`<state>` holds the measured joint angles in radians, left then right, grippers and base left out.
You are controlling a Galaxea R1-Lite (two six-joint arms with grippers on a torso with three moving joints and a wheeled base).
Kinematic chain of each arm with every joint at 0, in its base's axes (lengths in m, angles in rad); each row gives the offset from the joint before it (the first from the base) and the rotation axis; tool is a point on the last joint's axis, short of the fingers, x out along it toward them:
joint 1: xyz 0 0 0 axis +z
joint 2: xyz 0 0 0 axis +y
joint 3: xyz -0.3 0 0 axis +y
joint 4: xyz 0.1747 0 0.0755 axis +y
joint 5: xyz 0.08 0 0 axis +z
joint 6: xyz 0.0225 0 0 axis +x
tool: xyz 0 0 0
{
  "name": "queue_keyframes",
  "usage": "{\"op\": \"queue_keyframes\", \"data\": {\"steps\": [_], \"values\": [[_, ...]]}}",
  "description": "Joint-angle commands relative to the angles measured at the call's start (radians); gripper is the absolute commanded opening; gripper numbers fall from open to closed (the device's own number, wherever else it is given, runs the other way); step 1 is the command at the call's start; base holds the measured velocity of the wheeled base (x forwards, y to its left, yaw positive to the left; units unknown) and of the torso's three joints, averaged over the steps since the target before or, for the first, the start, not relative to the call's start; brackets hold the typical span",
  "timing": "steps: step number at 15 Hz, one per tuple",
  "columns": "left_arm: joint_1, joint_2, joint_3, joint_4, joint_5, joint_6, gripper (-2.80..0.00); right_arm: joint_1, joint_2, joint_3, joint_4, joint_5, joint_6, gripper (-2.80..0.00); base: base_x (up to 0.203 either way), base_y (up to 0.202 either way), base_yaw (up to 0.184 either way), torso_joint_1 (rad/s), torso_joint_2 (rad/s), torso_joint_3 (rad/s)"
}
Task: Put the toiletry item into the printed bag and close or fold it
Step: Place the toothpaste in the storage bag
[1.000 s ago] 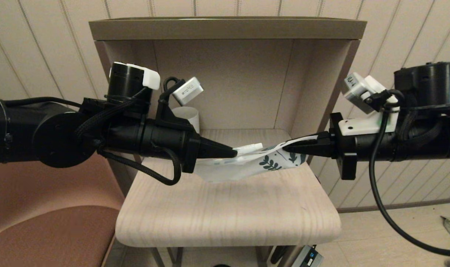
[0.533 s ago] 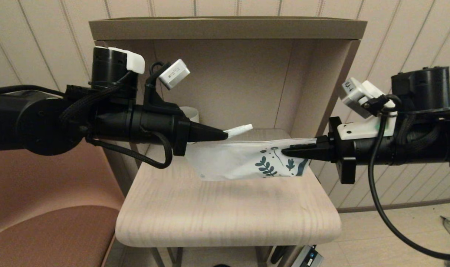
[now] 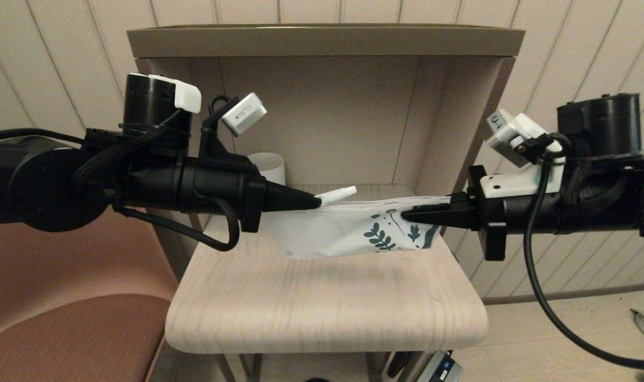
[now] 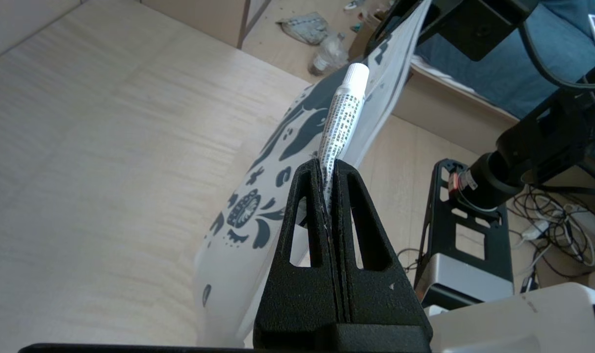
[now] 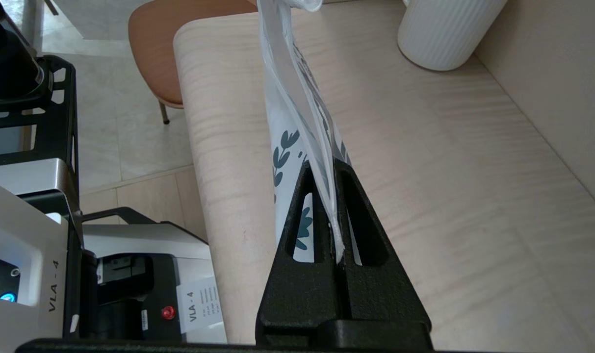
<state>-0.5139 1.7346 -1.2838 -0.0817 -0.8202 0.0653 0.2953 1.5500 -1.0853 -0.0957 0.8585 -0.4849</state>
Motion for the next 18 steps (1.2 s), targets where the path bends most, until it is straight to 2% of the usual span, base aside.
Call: {"op": "queue_keyframes", "data": {"steps": [1,8,16,18], "values": [[0.000,0.021,-0.016,-0.002,-0.005,0.001,-2.80,0.002,0.004,-0.001,-0.001,0.005,-0.004,-2.80,0.000,0.000,0.000,0.000,0.00,0.000],[-0.002,0.017,-0.017,0.000,-0.011,0.001,-2.80,0.001,0.008,-0.009,-0.001,0.004,-0.001,-2.80,0.000,0.000,0.000,0.000,0.00,0.000],[-0.004,0.017,0.027,0.000,-0.011,0.031,-2.80,0.001,0.022,-0.047,0.001,0.001,0.008,-2.80,0.000,0.000,0.000,0.000,0.00,0.000],[-0.003,0.017,0.035,0.000,-0.011,0.060,-2.80,0.001,0.029,-0.048,0.001,-0.003,0.008,-2.80,0.000,0.000,0.000,0.000,0.00,0.000]]}}
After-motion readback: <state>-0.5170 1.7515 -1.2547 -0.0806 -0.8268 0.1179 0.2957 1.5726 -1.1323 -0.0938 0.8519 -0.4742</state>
